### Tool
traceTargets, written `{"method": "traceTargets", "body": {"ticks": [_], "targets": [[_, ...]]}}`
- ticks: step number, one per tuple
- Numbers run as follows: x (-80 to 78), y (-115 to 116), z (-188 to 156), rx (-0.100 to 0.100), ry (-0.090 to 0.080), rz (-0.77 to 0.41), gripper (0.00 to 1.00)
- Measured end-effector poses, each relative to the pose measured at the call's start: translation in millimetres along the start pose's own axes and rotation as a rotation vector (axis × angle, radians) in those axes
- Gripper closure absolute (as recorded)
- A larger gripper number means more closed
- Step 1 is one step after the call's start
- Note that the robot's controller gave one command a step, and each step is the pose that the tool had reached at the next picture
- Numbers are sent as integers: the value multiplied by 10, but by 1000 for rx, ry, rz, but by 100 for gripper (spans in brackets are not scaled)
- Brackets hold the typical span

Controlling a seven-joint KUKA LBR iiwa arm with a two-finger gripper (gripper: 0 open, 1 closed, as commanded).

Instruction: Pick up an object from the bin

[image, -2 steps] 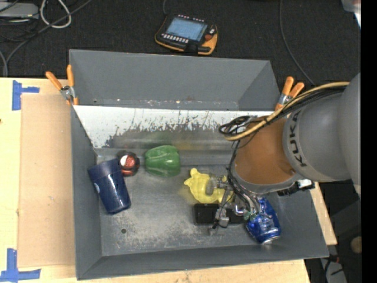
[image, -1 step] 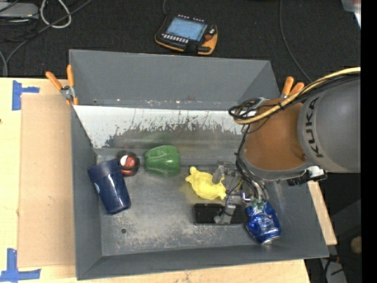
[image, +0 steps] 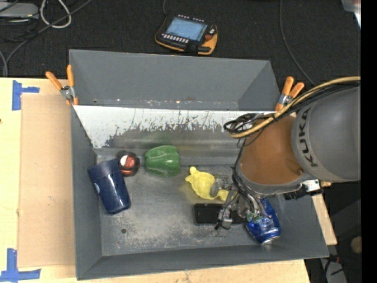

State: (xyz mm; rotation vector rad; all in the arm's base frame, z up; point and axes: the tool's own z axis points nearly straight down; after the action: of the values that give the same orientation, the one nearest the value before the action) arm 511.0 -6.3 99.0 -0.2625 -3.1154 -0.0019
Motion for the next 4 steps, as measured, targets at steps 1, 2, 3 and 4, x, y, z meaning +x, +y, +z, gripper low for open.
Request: {"method": "traceTargets", "body": {"ticks": [1, 2, 3, 4], "targets": [[8, -113, 300, -2, -16, -6, 0], [37, -173, 292, -2, -6, 79, 100], [37, -173, 292, -2, -6, 79, 100], [64, -176, 167, -1, 3, 78, 100]]}}
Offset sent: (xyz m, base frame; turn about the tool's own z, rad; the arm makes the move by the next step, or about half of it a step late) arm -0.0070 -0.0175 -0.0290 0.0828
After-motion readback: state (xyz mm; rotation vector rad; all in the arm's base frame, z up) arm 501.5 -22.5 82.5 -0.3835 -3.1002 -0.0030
